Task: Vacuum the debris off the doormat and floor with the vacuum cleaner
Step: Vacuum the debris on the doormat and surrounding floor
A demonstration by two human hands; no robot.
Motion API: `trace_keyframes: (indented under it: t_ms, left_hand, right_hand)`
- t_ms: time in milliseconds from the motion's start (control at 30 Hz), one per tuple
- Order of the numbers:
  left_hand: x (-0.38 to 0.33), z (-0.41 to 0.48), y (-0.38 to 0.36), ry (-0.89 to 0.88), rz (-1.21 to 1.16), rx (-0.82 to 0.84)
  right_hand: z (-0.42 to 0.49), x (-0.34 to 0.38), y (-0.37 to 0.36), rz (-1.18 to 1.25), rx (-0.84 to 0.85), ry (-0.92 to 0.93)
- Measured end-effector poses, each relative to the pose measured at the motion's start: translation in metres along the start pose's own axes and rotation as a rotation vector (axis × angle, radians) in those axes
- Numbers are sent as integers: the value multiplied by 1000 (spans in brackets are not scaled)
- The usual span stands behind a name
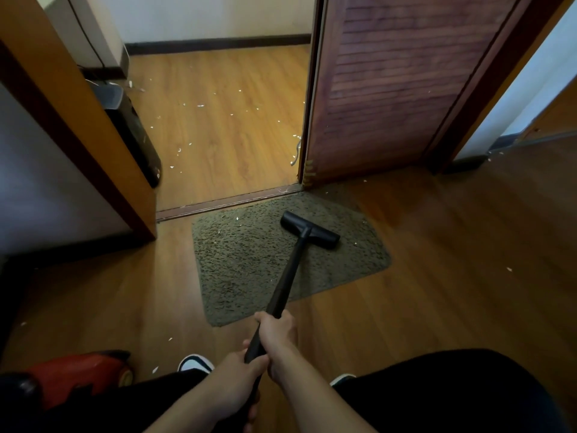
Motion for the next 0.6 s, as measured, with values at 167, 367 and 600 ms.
trace_keyframes:
  t_ms: [167, 367, 600]
  left_hand:
    - [8, -4, -2, 4, -11, 22]
    - [-26, 22, -3, -20, -8, 15]
    - [-72, 74, -3, 2, -164, 33]
  right_hand:
    - [-17, -4, 0, 11, 4, 19]
    - [9, 31, 8, 11, -24, 44]
    - [75, 85, 24, 45, -95, 66]
Point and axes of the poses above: each hand's wrist, its own z-axis towards the middle knuckle, its own y-axis out of the back of the hand, x = y × z, the point moved 6 cm from there along z, towards the middle knuckle, and after that the axes turned 13 degrees about z, right-handed, at the moved point
